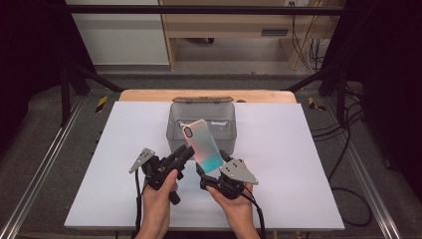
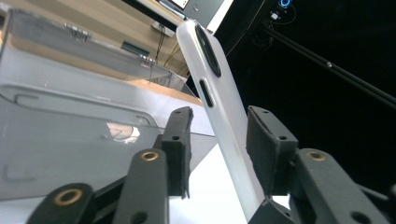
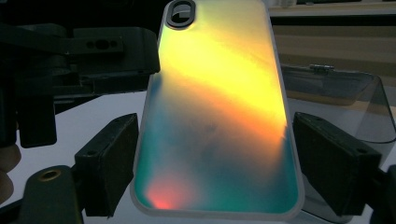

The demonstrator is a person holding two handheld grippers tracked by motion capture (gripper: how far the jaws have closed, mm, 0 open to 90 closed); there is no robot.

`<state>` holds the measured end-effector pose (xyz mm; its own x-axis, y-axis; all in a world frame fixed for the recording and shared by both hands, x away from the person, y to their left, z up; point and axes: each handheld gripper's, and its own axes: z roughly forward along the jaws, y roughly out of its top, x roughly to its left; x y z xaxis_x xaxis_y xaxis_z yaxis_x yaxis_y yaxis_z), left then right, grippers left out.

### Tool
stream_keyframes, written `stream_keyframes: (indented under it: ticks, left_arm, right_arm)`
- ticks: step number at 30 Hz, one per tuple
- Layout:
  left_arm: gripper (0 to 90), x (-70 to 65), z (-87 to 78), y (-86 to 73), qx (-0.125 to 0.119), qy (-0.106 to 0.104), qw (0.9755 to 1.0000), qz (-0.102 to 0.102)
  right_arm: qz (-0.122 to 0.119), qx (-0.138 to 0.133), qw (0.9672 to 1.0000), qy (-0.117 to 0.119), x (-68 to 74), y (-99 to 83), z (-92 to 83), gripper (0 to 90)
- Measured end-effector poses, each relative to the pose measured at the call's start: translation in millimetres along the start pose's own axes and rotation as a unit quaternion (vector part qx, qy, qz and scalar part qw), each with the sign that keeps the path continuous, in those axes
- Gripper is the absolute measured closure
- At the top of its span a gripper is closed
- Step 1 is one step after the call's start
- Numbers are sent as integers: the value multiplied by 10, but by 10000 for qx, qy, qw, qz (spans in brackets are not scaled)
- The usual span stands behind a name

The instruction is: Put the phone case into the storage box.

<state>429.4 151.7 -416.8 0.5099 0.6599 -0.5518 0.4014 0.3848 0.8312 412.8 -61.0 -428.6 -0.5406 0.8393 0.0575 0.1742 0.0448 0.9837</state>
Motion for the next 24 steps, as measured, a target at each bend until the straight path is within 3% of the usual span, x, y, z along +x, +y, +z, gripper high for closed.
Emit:
stream_keyframes:
  ticks: [5, 17, 24]
  left_arm:
    - [692, 21, 11, -54, -61, -74, 9995, -289]
    - [758, 38, 5, -119, -121, -27, 9984, -547]
    - [804, 9, -6, -129, -57, -84, 9994, -320]
  right_arm:
    - [86, 1, 10000, -9, 25, -21, 12, 173]
    - [366, 139, 9992, 95, 69, -110, 66, 173]
    - [693, 293, 9968, 280, 40, -182, 115, 172]
